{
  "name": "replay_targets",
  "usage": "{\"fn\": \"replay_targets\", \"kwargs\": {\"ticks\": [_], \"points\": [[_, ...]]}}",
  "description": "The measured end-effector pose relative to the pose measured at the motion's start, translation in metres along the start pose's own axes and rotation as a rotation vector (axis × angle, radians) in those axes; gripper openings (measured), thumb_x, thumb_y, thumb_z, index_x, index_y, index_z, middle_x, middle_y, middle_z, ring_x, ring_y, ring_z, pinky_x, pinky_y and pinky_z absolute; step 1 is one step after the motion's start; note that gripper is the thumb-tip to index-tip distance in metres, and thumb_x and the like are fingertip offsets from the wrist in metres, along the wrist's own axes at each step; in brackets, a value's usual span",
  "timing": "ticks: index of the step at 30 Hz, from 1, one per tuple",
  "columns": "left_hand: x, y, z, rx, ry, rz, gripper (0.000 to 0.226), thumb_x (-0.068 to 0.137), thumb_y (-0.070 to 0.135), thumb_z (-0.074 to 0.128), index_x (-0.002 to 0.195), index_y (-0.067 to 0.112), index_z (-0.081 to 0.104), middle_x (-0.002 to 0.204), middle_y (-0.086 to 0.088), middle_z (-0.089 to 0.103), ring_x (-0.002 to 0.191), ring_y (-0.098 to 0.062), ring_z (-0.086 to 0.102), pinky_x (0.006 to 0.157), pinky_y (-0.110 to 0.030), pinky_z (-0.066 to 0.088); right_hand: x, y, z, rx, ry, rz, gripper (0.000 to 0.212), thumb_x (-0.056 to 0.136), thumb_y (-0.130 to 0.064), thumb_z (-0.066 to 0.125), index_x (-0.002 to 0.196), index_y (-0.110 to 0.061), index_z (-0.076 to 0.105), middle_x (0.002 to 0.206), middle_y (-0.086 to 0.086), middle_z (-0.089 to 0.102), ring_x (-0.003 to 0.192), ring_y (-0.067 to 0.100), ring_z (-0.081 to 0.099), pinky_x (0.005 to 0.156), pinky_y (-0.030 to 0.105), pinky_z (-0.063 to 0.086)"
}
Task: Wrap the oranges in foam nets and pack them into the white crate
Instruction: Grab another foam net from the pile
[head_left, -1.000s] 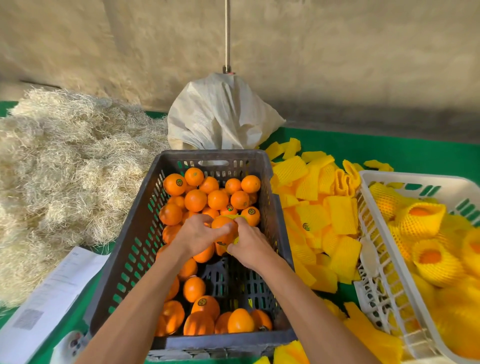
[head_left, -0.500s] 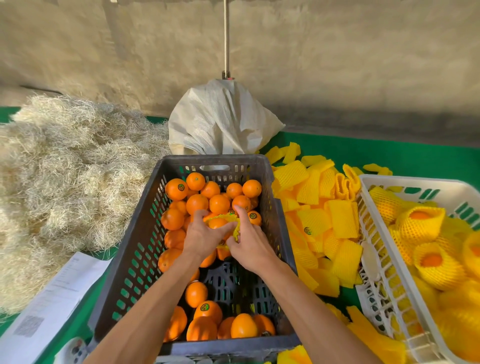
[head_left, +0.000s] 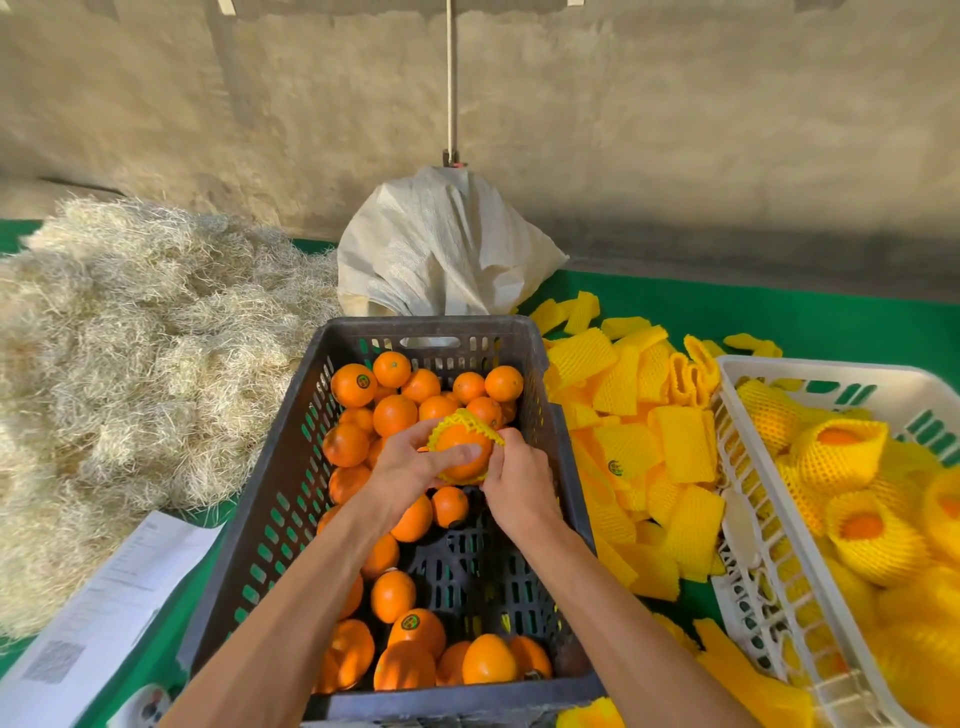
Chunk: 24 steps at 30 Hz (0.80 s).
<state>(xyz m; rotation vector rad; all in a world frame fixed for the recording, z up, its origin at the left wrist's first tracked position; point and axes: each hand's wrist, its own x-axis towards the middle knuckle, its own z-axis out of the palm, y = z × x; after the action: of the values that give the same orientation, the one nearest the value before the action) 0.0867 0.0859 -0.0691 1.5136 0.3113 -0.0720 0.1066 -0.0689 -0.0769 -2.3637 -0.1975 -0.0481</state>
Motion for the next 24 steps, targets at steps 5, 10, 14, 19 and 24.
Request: {"fn": "replay_targets", "kwargs": {"ticks": [5,10,14,19,24], "points": [[0.008,-0.014,0.002,0.417,0.277,0.148,0.053,0.081,0.041,0.086,0.123,0.024,0.058,0.116,-0.004,0.062,0.105,-0.025,0.063,0.081,-0.044,0.062,-0.004,-0.003,-0.002,-0.058,-0.030,-0.042,0.024,0.106,-0.022,0.044,0.126,-0.015,0.055,0.105,0.011,0.068,0.095,0.030,0.068,0.064,0.034,0.045],[0.003,-0.013,0.013,0.534,0.363,0.170,0.043,0.086,0.052,0.073,0.111,0.023,0.054,0.100,-0.005,0.064,0.087,-0.023,0.065,0.060,-0.039,0.057,-0.005,-0.005,-0.006,-0.002,0.011,-0.145,0.025,0.102,-0.037,0.046,0.118,-0.022,0.057,0.102,0.003,0.065,0.091,0.023,0.066,0.064,0.036,0.050],[0.000,-0.004,0.016,0.060,0.227,-0.031,0.024,0.099,0.033,0.065,0.105,0.012,0.057,0.106,-0.016,0.070,0.090,-0.031,0.074,0.059,-0.044,0.064,-0.008,-0.005,-0.005,0.022,-0.035,-0.177,0.045,0.097,-0.058,0.048,0.133,-0.033,0.039,0.125,-0.001,0.045,0.099,0.021,0.057,0.070,0.034,0.049],[-0.003,-0.008,0.014,0.311,0.155,0.141,0.013,0.106,0.008,0.053,0.102,0.000,0.064,0.100,-0.021,0.072,0.088,-0.029,0.075,0.074,-0.053,0.064,-0.001,-0.001,-0.001,0.016,-0.061,-0.033,0.060,0.097,-0.053,0.056,0.141,-0.024,0.027,0.134,0.010,0.046,0.112,0.033,0.058,0.078,0.038,0.048],[-0.001,-0.003,0.016,0.403,-0.048,0.234,0.045,0.092,-0.010,0.060,0.129,0.015,0.064,0.118,-0.001,0.070,0.107,-0.016,0.071,0.079,-0.025,0.060,-0.001,-0.002,-0.002,0.055,0.058,0.026,0.065,0.100,-0.048,0.053,0.151,-0.024,0.023,0.137,0.012,0.038,0.113,0.033,0.056,0.082,0.038,0.051]]}}
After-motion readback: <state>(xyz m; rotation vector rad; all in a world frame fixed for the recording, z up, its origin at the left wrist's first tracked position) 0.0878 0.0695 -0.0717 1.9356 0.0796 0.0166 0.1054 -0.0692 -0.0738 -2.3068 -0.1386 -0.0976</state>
